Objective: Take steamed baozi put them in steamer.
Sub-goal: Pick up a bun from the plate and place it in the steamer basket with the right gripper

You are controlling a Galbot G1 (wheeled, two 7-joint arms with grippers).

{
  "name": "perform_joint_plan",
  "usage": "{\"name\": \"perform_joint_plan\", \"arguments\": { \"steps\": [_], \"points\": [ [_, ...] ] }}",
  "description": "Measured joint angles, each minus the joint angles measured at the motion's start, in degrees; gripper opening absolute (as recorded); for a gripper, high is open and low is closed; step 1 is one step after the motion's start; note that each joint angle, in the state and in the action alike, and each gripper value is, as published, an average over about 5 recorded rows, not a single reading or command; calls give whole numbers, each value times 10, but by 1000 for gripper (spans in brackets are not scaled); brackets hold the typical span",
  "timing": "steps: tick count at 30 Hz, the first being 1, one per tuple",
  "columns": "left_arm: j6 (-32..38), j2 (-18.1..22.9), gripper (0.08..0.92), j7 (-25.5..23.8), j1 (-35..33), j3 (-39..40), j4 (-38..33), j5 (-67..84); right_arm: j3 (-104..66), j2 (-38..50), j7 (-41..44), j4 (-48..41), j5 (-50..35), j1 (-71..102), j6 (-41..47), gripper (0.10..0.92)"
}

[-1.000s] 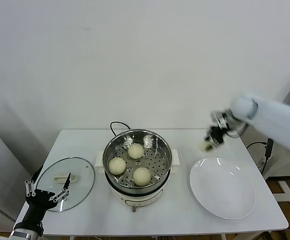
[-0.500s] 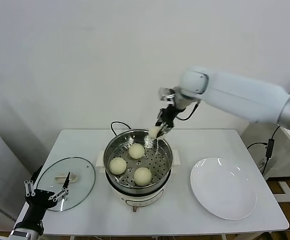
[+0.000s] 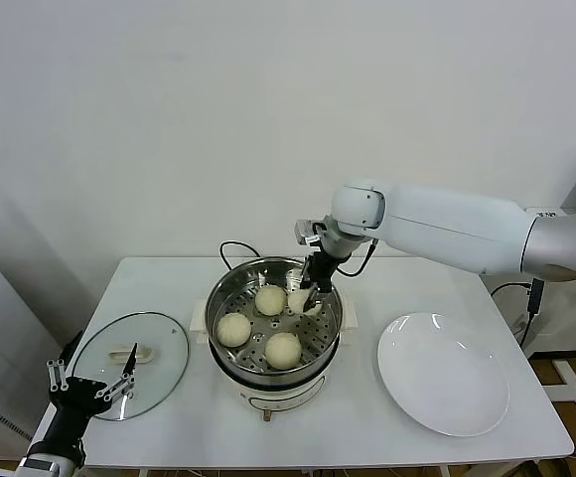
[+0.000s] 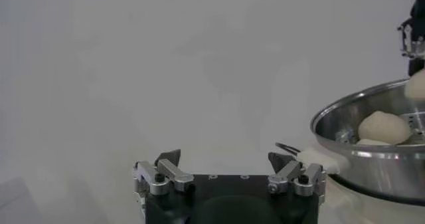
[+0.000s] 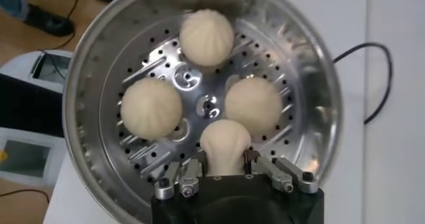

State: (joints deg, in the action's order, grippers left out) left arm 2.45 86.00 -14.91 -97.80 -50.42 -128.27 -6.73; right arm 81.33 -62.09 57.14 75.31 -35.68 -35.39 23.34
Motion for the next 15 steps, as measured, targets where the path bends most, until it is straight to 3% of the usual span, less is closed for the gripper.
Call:
{"name": "perform_joint_plan", "arguments": {
  "steps": [7,15],
  "points": [
    [1,0,823,0,0,-1,2,1,9,7,-10,8,5,10,4,426],
    [1,-2,823,0,1,0,2,1,11,6,-20,6,11,17,6,631]
  ]
}}
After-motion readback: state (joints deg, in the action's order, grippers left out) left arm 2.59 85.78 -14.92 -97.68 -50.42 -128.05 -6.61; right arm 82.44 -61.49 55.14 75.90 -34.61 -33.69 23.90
